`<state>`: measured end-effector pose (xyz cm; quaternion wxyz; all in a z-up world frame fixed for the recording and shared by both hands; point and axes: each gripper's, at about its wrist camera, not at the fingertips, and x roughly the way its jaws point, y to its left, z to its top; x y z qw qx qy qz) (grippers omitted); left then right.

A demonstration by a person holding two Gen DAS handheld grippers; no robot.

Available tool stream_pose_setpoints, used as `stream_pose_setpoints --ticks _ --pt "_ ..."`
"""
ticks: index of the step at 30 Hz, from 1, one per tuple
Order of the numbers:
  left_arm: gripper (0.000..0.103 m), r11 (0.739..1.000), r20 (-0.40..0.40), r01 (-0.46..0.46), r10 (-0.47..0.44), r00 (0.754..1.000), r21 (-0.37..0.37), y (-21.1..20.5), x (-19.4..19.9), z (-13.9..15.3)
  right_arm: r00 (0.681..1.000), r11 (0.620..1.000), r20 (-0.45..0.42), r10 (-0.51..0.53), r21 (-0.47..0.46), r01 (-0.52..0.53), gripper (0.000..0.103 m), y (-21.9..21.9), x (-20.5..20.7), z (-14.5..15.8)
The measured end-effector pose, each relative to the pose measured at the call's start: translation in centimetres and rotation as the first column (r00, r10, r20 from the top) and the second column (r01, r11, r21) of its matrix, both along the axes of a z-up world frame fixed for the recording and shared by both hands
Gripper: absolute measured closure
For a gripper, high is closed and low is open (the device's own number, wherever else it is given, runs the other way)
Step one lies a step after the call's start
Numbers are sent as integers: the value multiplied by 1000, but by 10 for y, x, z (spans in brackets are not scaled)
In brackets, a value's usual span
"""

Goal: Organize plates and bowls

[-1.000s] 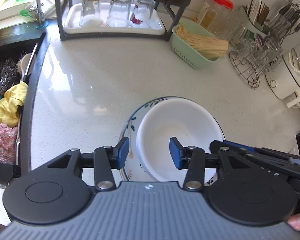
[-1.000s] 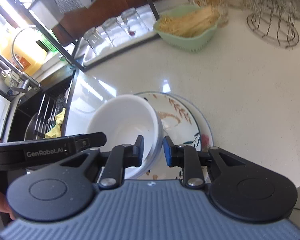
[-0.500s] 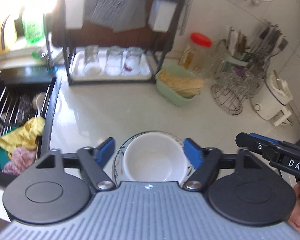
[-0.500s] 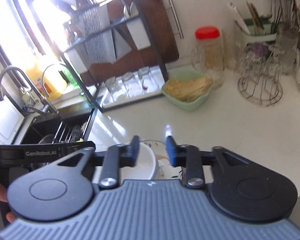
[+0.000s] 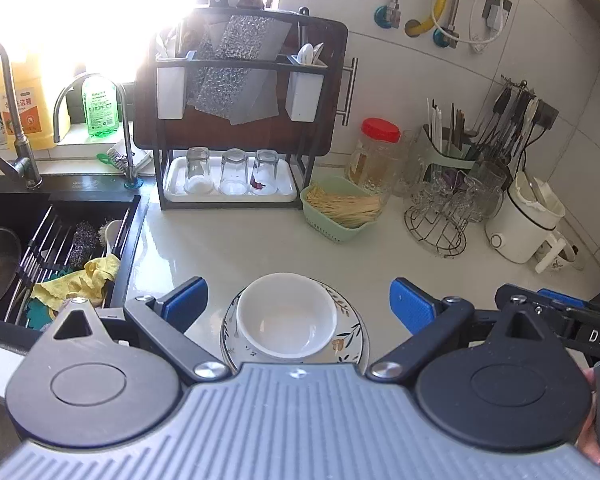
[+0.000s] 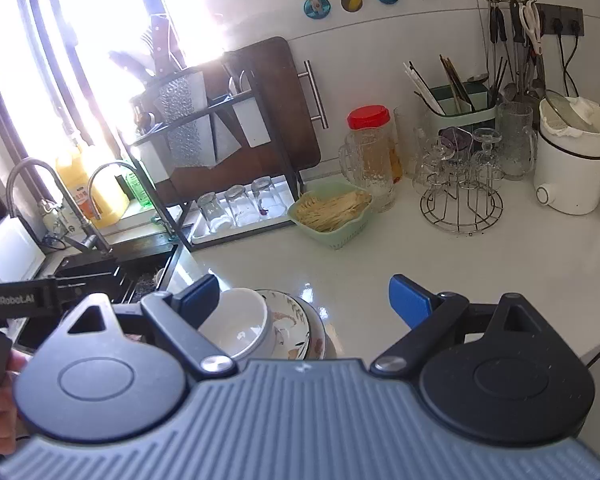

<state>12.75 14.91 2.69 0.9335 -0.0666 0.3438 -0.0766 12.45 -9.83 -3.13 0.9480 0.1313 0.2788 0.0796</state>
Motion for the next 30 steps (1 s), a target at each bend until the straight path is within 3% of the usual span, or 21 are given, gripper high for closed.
stream_pose_setpoints --ticks 5,14,30 --pt "4 999 31 -24 23 999 29 -10 -35 7 999 1000 22 29 8 -29 10 -5 -28 2" --pt "4 997 20 -68 67 998 46 -18 -82 1 997 998 27 68 12 -68 10 -10 -63 -2" --pt "4 992 -29 -91 94 995 88 -25 -129 -18 995 995 2 98 -10 -98 10 -7 -98 -19"
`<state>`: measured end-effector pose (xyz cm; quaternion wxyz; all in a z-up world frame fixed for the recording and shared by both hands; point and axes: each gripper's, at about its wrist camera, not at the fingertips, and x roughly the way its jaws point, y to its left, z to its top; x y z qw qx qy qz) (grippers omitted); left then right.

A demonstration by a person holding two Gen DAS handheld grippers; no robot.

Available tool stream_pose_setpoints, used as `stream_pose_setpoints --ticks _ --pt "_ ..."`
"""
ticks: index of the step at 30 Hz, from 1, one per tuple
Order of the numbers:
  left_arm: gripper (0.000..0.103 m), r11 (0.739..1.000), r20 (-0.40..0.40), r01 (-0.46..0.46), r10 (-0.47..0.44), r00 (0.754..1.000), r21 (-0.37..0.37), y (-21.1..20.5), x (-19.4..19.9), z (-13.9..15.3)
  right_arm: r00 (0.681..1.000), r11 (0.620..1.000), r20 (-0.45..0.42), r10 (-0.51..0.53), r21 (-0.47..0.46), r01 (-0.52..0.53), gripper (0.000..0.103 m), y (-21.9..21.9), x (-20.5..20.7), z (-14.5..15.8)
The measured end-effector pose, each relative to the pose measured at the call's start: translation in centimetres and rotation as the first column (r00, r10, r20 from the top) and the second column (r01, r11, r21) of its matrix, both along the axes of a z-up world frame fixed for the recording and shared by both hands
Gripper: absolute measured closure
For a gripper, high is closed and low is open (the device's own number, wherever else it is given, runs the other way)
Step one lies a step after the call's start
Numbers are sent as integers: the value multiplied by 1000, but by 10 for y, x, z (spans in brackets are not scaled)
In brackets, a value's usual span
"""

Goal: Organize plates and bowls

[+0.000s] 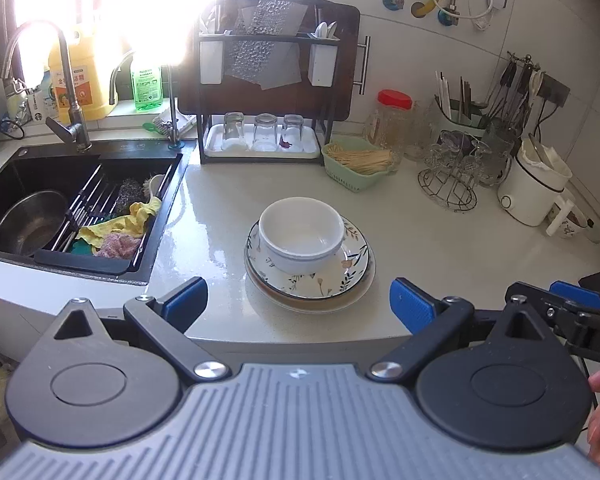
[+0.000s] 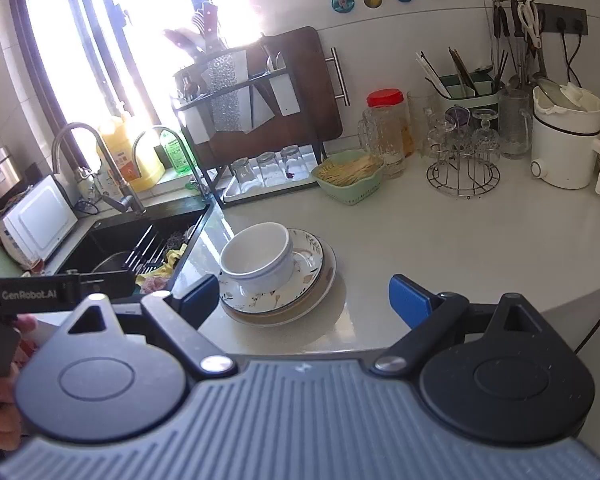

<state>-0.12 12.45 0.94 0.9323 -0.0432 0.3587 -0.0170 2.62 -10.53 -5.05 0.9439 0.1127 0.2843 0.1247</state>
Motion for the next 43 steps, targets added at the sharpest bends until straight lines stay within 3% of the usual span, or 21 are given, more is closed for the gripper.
stream_pose_setpoints --ticks 22,38,43 --pt "4 999 -27 -29 28 999 -44 1 -21 -6 1000 1000 9 16 -13 -15 10 -1 -16 -1" --pt "3 999 -20 -47 47 999 -20 -13 -29 -2 998 997 22 62 -40 -61 10 -3 -15 -3" --pt "3 1000 -17 -25 24 1000 -17 -13 -28 -1 999 999 4 46 -11 -46 10 -4 -6 -4"
